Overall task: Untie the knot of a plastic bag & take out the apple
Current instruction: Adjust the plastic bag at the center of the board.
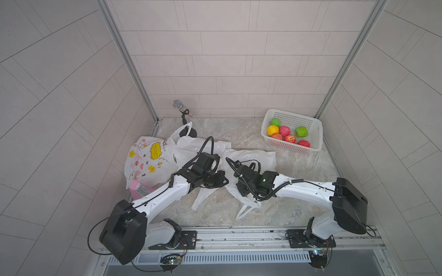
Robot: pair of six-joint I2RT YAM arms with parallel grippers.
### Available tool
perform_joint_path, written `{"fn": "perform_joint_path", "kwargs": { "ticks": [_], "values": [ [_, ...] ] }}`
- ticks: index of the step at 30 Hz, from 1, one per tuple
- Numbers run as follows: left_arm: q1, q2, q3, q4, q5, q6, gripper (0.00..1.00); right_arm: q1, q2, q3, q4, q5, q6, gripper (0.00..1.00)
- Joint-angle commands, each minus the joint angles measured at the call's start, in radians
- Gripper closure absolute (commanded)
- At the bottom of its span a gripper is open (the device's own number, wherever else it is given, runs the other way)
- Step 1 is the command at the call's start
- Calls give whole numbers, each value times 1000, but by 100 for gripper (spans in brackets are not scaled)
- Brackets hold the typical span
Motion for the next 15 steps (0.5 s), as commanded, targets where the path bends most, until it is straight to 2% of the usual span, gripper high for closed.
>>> {"fn": "perform_joint_path", "kwargs": {
  "ticks": [1, 5, 9, 13, 15],
  "values": [
    [-7, -11, -6, -52, -3, 50, 100, -34, -60, 4, -87, 138, 66, 77],
    [-7, -13, -14, -55, -5, 63, 100, -81, -109, -53, -106, 189, 66, 68],
    [-7, -18, -8, -80, -7, 99, 100, -225, -180, -99, -187, 166, 48, 65],
    [-6, 11, 6, -103, 2, 137, 100, -264, -321, -199, -84, 131, 2, 58],
    [-8, 39, 19, -97, 12, 134, 100, -264, -354, -219, -23, 51, -26, 56]
  ]
}}
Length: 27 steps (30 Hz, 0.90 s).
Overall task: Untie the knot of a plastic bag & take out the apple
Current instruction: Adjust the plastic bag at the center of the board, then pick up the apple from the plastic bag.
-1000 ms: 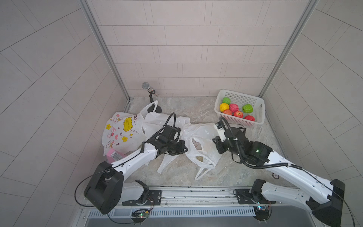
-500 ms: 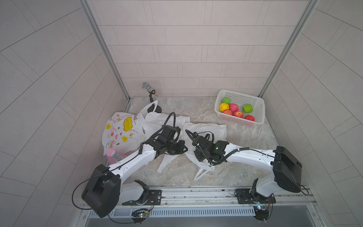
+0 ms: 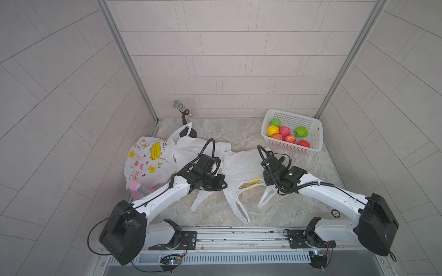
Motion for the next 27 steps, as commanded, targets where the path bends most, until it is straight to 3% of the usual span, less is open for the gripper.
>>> {"fn": "perform_joint_path", "kwargs": {
  "ticks": [1, 10, 14, 19, 27],
  "values": [
    [-3, 38, 28, -25, 13, 40, 100, 14, -49, -24, 91, -101, -44, 56],
    [-11, 43, 87, -10, 6, -22, 100, 248, -122, -91, 316, -164, -114, 62],
    [-17, 36, 112, -10, 13, -34, 100, 220, -129, -214, 492, -231, -101, 65],
    [-24, 50, 128, -10, 25, -34, 100, 132, -36, -167, 449, -277, -86, 68],
    [-35, 88, 155, -15, 25, -29, 100, 34, 105, -41, 357, -141, -49, 41]
  ]
}}
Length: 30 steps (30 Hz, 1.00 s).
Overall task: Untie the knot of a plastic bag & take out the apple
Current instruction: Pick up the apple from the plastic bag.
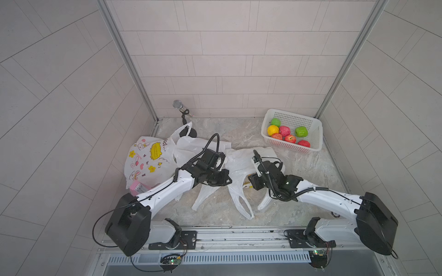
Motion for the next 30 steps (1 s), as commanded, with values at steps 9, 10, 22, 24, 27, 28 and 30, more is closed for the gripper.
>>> {"fn": "perform_joint_path", "kwargs": {
  "ticks": [9, 10, 22, 24, 27, 28, 30],
  "values": [
    [-15, 73, 40, -7, -2, 27, 100, -74, 276, 191, -119, 50, 0, 17],
    [-14, 77, 40, -5, -4, 29, 100, -76, 297, 208, -134, 46, 1, 15],
    [-12, 129, 56, 9, 0, 35, 100, -39, 229, 241, -234, 11, -12, 54],
    [-13, 138, 60, 10, -2, 35, 100, -24, 123, 210, -238, -10, -33, 55],
    [-10, 147, 67, 16, -11, 30, 100, -23, -43, 148, -205, -51, -58, 56],
    [-10, 151, 70, 19, -18, 29, 100, -25, -101, 128, -192, -63, -64, 56],
    [-11, 154, 69, 38, -65, 2, 100, -42, -196, 91, -158, -95, -61, 56]
  ]
}}
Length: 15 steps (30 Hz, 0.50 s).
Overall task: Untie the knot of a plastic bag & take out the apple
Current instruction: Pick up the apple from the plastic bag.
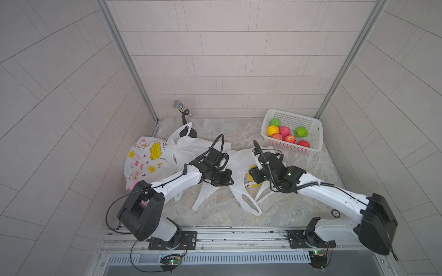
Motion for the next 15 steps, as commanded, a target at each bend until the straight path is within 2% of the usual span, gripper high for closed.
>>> {"fn": "perform_joint_path", "kwargs": {
  "ticks": [1, 4, 6, 9, 15],
  "values": [
    [0, 13, 19, 50, -66, -23, 100, -28, -124, -58, 47, -63, -16, 56],
    [0, 33, 25, 83, -113, -56, 100, -56, -172, -68, 99, -120, 23, 62],
    [0, 58, 51, 61, -144, -52, 100, -66, -187, -33, 68, -147, 33, 64],
    [-3, 103, 104, 14, -199, -41, 100, -95, -251, 14, -14, -81, 29, 69],
    [-6, 103, 164, 16, -282, -70, 100, -364, -312, 60, -181, -167, 38, 84]
  ]
}}
